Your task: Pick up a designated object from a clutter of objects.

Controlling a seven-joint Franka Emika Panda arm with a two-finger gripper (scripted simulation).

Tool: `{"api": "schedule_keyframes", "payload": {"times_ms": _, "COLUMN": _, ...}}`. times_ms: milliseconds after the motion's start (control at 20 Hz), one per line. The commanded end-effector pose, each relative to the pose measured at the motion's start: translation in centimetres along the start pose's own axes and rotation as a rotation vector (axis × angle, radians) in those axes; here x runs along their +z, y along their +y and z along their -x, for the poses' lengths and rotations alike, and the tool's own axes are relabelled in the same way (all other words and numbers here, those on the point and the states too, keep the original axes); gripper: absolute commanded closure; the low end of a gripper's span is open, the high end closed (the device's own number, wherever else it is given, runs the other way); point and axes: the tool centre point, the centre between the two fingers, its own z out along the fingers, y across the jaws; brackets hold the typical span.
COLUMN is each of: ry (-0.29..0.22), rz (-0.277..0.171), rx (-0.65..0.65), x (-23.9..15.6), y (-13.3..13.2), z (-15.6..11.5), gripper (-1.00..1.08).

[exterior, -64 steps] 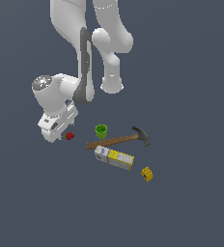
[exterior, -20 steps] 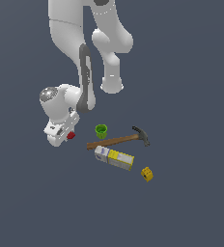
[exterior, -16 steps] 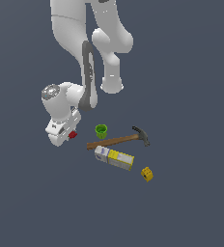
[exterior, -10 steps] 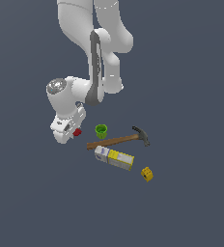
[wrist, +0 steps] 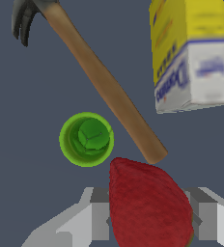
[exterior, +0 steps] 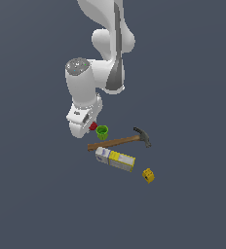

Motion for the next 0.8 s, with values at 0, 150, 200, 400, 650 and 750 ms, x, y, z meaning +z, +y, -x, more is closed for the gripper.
{"api": "schedule_keyframes", "payload": {"times_ms": 0, "ry": -0.001, "rz": 0.000, "rx": 0.000, "x": -2.2, "y": -0.7, "z": -2.3, "gripper": 1.08}}
{"api": "schedule_keyframes", "payload": {"times_ms": 150, "ry": -0.001, "rz": 0.000, "rx": 0.000, "x": -4.7, "y": -1.4, "z": -5.2, "gripper": 1.08}}
{"api": "schedule_keyframes", "payload": {"times_ms": 200, "ry": -0.001, "rz": 0.000, "rx": 0.000, "x": -5.6, "y": -1.7, "z": -6.1, "gripper": 1.08}}
{"api": "schedule_keyframes", "payload": {"times_ms": 400, "ry": 0.000, "rz": 0.000, "rx": -0.001, "x": -9.0, "y": -2.6, "z": -9.9, "gripper": 1.08}}
{"api": "schedule_keyframes", "payload": {"times_ms": 650, "ry": 0.001, "rz": -0.001, "rx": 0.000, "x": -13.2, "y": -3.7, "z": -14.6, "gripper": 1.08}}
{"api": "schedule_keyframes", "payload": {"times_ms": 750, "ry": 0.001, "rz": -0.001, "rx": 0.000, "x": -14.9, "y": -4.1, "z": -16.4, "gripper": 1.08}}
